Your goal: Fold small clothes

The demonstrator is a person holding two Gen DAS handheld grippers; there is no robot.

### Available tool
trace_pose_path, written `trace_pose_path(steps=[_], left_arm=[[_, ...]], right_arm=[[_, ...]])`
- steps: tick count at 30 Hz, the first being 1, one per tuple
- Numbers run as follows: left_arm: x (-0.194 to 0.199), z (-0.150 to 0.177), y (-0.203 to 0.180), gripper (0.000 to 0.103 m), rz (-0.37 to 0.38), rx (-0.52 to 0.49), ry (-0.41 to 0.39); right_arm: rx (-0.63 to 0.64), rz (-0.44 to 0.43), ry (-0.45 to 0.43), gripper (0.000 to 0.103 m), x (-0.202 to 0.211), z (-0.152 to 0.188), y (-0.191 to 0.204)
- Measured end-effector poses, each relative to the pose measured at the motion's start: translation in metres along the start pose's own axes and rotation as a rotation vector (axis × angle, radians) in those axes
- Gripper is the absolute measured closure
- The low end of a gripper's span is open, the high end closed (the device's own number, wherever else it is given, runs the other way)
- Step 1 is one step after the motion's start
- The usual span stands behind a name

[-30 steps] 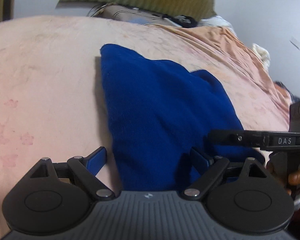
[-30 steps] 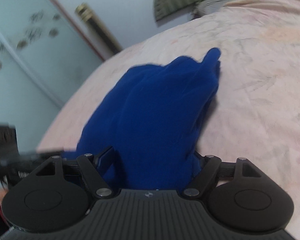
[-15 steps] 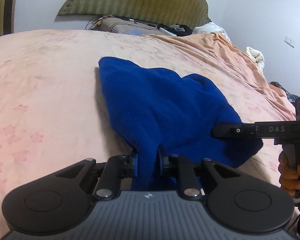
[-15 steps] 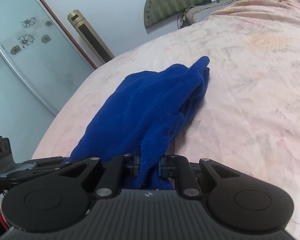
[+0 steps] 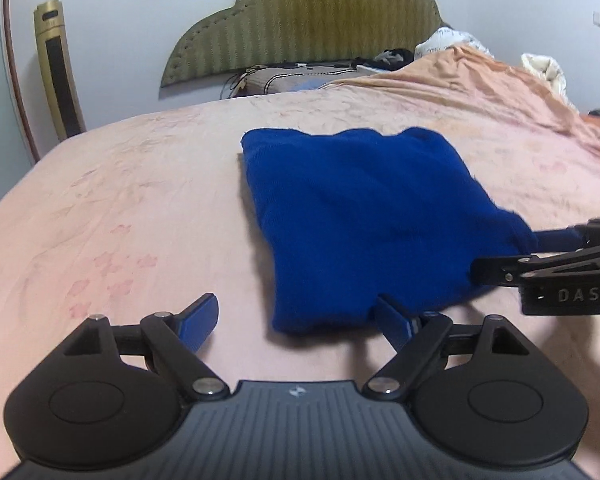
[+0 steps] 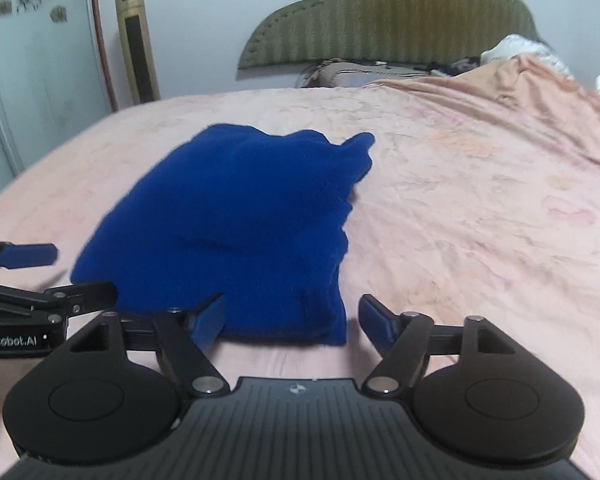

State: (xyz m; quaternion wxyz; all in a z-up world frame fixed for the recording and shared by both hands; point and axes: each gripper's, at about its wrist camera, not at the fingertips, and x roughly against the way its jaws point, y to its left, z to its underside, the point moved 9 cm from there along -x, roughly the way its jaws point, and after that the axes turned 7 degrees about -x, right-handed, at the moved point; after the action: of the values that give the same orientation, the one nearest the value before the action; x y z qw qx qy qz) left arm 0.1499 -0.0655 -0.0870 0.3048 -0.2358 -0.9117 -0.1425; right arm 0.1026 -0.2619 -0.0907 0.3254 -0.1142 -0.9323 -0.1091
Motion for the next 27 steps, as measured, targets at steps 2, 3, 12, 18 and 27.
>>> trace_pose_path(steps=[2, 3, 12, 18, 27], left_arm=[[0.004, 0.006, -0.002, 0.017, -0.031, 0.02, 0.004], [0.007, 0.009, -0.003, 0.017, -0.043, 0.035, -0.003], [0.007, 0.029, -0.003, 0.017, -0.096, 0.149, 0.04], [0.007, 0.037, 0.0, 0.017, -0.112, 0.175, 0.035], [0.005, 0.041, -0.006, 0.01, -0.116, 0.148, 0.03]], right_arm=[[0.01, 0.005, -0.015, 0.017, 0.006, 0.003, 0.005], [0.006, -0.003, -0.021, 0.016, 0.005, 0.005, 0.008], [-0.022, -0.008, -0.015, 0.008, 0.018, 0.031, 0.014], [-0.01, 0.02, -0.028, 0.004, 0.023, 0.04, 0.011], [-0.021, 0.056, -0.029, 0.001, 0.019, 0.047, 0.006]])
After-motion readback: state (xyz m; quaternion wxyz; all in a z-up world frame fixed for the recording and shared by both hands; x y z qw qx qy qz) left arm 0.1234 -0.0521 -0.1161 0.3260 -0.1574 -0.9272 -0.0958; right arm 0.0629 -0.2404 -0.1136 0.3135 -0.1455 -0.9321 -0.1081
